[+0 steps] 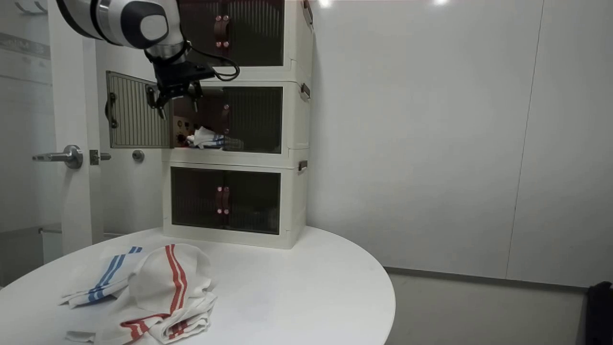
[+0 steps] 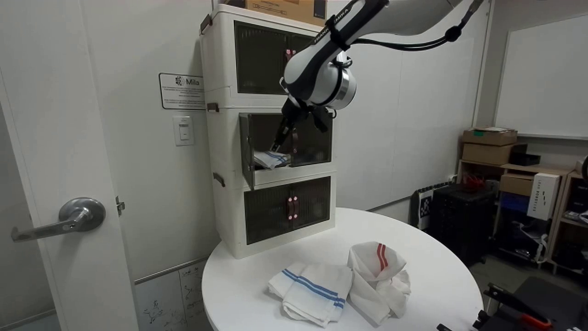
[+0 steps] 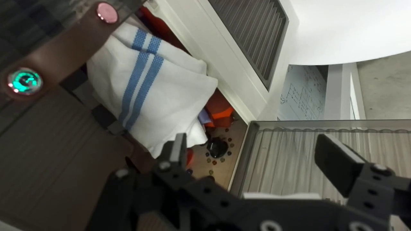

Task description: Remove the white and blue towel from the second cabinet

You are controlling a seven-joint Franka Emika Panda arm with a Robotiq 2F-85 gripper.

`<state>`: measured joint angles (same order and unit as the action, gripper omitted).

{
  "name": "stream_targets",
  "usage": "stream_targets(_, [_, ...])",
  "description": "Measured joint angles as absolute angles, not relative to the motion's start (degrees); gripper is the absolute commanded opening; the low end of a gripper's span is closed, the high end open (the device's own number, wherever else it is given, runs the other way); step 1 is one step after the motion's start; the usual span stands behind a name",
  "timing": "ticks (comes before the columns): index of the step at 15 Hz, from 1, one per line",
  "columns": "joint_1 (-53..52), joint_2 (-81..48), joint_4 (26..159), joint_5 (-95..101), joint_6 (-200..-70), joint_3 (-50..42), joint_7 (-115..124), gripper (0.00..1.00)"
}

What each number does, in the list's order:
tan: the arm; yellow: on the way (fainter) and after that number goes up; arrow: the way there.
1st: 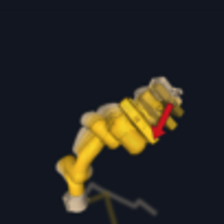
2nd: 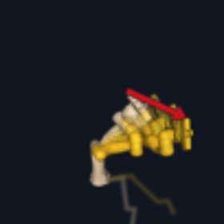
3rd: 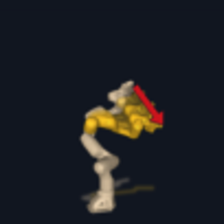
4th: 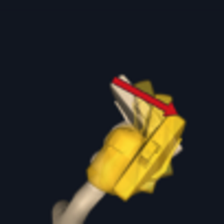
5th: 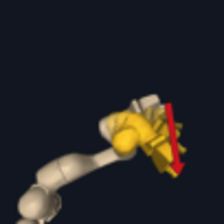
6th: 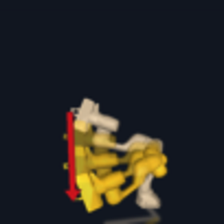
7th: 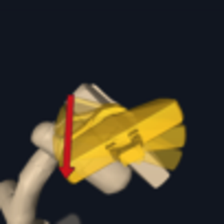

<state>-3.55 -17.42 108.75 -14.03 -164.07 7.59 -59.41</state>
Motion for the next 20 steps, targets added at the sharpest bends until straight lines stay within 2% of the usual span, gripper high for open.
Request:
stream_targets(8, [-5.6,-22.5,107.8,1.8,-169.8,5.6,-47.3,1.0])
stream_targets(20, [-7.5,-31.6,96.2,17.4,-170.8,1.9,-30.0,1.0])
